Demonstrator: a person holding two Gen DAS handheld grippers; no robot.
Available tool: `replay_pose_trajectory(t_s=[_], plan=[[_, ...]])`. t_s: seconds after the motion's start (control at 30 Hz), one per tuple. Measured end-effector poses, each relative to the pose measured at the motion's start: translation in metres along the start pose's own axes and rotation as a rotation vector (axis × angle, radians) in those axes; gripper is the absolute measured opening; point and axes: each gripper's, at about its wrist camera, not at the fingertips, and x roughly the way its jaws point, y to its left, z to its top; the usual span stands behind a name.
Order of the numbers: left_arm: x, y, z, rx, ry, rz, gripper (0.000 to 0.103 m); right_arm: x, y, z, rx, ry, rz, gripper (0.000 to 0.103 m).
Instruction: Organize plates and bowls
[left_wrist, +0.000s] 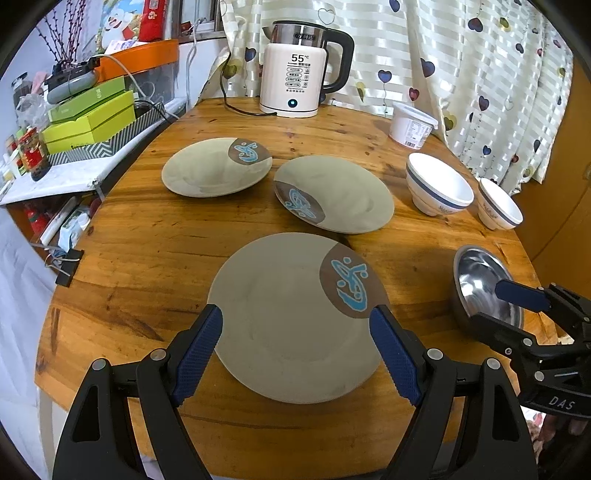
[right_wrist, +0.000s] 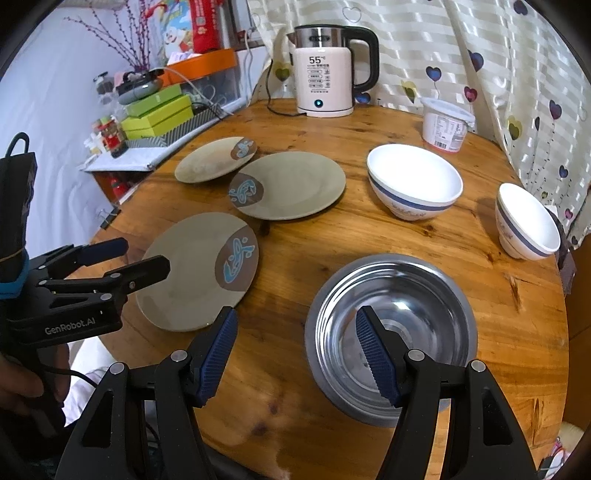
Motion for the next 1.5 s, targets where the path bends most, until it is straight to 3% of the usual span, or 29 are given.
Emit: replay_pose_trajectory(t_s=[0.5, 0.87, 1.4, 1.5], plan=[[0.006, 0.025, 0.012, -0.048, -0.006, 0.033, 0.082, 0.015, 0.013, 0.021, -0.047, 0.000, 0.033, 0.067], [0.012, 0.060, 0.035, -0.107, -0.032, 0.070, 0.082, 0.030, 0.024, 0.057, -0.072, -0.015, 0.064, 0.067], [0.036, 0.113, 0.076, -0.195, -0.077, 0.101, 0.082, 0.074, 0.044, 0.131, -0.129, -0.003, 0.106, 0.048], [0.045, 0.123, 0.085, -0.213, -0.074, 0.097, 0.077, 0.083, 0.048, 0.145, -0.132, 0.003, 0.130, 0.046]])
